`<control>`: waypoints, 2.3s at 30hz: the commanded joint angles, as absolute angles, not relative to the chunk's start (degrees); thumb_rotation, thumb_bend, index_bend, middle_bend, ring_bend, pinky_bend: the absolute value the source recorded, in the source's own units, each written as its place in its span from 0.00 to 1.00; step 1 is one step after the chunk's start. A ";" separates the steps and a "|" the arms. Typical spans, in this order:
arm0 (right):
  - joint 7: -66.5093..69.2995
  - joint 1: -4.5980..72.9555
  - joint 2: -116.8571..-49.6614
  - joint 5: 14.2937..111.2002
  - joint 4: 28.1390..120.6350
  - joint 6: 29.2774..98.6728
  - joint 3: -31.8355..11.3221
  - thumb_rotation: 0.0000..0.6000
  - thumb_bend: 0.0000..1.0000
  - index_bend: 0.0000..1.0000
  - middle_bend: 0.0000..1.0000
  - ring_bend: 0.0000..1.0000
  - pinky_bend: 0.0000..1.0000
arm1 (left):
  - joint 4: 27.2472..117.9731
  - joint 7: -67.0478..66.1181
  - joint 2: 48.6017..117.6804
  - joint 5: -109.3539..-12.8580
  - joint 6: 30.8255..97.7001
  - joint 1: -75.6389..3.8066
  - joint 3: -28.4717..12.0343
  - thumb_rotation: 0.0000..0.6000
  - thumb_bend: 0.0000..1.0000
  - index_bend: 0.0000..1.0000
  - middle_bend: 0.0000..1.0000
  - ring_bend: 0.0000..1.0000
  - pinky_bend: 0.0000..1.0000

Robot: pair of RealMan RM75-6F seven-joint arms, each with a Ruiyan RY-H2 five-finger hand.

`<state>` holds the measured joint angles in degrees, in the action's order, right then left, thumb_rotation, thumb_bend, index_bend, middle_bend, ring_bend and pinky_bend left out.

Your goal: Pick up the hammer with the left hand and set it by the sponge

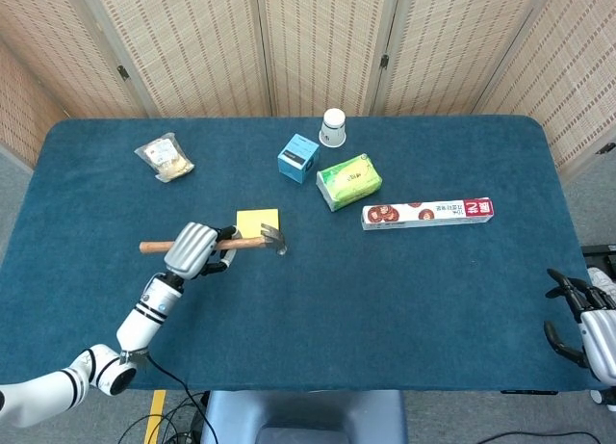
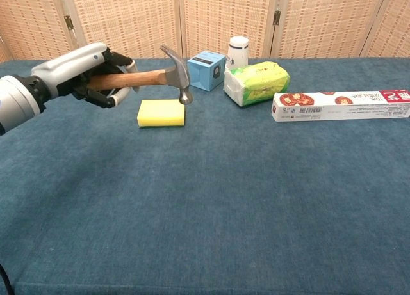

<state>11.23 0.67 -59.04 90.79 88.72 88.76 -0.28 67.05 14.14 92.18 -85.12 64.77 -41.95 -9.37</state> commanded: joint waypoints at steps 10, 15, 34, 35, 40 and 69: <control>11.79 0.56 -59.05 90.18 88.12 88.31 -0.42 1.00 0.35 0.09 0.38 0.20 0.24 | 55.07 14.41 97.93 -84.30 61.56 -45.55 -10.30 1.00 0.73 0.79 0.82 0.80 0.97; 11.79 0.54 -59.05 89.76 88.06 87.94 -0.49 1.00 0.35 0.09 0.38 0.21 0.24 | 49.10 16.04 100.10 -82.59 59.89 -46.34 -11.04 1.00 0.73 0.79 0.82 0.80 0.98; 10.93 0.56 -58.87 88.90 88.78 87.14 -0.79 1.00 0.35 0.09 0.38 0.21 0.24 | 30.84 16.99 108.12 -82.19 56.33 -47.04 -8.24 1.00 0.73 0.79 0.82 0.80 0.98; 10.95 0.50 -58.83 88.91 88.83 87.24 -0.81 1.00 0.35 0.09 0.38 0.21 0.24 | 30.23 17.35 108.42 -82.23 56.33 -47.01 -8.14 1.00 0.73 0.79 0.82 0.80 0.98; 11.05 0.35 -58.74 89.10 88.87 87.63 -0.87 1.00 0.35 0.10 0.38 0.21 0.24 | 30.26 20.38 108.02 -81.27 57.95 -46.84 -9.57 1.00 0.73 0.79 0.82 0.80 0.98; 11.11 0.25 -58.89 88.70 88.76 87.40 -1.10 1.00 0.35 0.10 0.38 0.21 0.24 | 28.76 22.47 108.44 -81.49 60.00 -45.45 -8.66 1.00 0.73 0.79 0.83 0.81 0.98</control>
